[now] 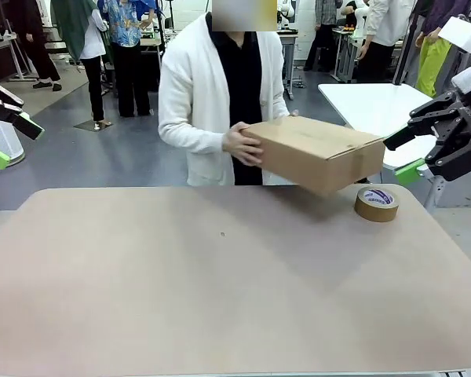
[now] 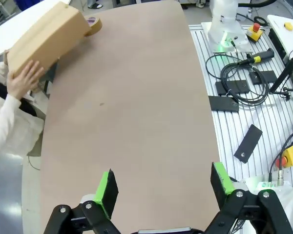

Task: Wrap the clocks to prevent damage.
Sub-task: After the human seals the box with tape, release both hands from the side flaps of the Package Box.

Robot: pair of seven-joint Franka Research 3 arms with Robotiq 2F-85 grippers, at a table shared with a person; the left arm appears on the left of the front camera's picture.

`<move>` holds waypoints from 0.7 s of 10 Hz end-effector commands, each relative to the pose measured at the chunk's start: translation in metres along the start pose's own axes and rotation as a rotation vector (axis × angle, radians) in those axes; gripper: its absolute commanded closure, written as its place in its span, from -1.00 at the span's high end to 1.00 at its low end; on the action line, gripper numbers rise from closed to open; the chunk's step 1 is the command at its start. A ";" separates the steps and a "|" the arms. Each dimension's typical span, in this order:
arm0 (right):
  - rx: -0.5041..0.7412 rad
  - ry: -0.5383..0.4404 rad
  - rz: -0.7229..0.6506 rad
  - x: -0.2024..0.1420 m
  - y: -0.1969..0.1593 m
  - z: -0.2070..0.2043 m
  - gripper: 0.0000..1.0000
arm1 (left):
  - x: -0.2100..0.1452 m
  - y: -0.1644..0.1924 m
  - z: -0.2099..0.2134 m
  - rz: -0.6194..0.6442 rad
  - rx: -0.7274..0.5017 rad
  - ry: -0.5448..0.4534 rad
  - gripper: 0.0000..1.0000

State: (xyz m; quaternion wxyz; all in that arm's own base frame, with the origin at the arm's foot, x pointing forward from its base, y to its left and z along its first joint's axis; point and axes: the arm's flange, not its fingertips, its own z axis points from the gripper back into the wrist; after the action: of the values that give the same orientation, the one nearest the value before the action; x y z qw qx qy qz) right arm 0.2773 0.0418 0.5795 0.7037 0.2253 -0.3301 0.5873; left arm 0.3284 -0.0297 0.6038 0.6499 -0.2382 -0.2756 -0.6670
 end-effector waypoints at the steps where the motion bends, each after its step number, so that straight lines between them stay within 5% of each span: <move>1: 0.015 0.045 -0.039 0.000 0.000 0.001 1.00 | 0.004 0.001 -0.003 0.027 -0.007 -0.010 1.00; 7: 0.003 0.016 -0.014 -0.001 0.000 0.000 1.00 | 0.000 0.001 -0.001 0.004 -0.003 0.000 1.00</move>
State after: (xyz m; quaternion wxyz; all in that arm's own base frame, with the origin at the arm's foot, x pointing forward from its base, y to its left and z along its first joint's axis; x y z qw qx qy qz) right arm 0.2764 0.0410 0.5791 0.7113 0.2212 -0.3206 0.5852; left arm 0.3295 -0.0297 0.6032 0.6520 -0.2370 -0.2749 -0.6657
